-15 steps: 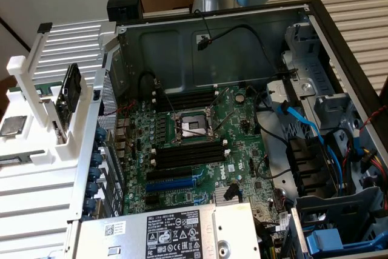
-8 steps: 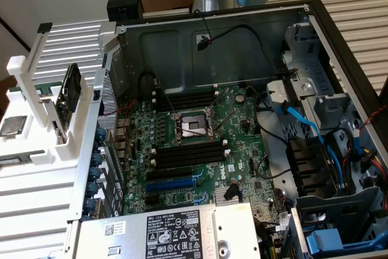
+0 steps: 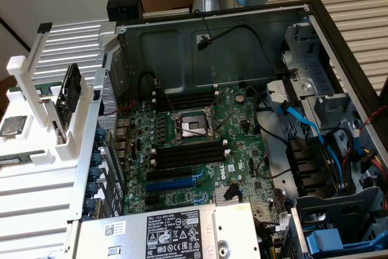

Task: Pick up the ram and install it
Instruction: 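Pick up the ram and move it above insertion slot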

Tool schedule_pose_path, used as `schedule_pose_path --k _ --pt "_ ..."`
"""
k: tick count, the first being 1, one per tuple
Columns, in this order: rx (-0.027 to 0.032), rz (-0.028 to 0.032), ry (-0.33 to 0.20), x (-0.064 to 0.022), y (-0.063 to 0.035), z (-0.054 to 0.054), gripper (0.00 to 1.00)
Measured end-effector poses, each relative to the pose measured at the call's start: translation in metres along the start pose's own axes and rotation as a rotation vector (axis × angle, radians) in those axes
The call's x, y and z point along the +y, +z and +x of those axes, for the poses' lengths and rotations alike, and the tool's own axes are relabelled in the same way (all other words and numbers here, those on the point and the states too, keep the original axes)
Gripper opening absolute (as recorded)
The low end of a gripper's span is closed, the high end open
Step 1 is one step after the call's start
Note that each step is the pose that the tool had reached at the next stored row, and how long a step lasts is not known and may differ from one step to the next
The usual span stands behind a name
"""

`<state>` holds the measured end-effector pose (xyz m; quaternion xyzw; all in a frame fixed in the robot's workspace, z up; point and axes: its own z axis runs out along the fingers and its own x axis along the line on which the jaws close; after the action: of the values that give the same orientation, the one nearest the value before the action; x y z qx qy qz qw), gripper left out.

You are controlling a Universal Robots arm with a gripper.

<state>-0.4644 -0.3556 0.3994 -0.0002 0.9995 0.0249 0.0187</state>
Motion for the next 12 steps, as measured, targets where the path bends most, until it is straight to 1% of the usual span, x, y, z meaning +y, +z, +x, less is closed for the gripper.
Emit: schedule_pose_path --k 12 --pt "0.0108 -0.0083 -0.219 -0.0001 0.0007 0.0000 0.10"
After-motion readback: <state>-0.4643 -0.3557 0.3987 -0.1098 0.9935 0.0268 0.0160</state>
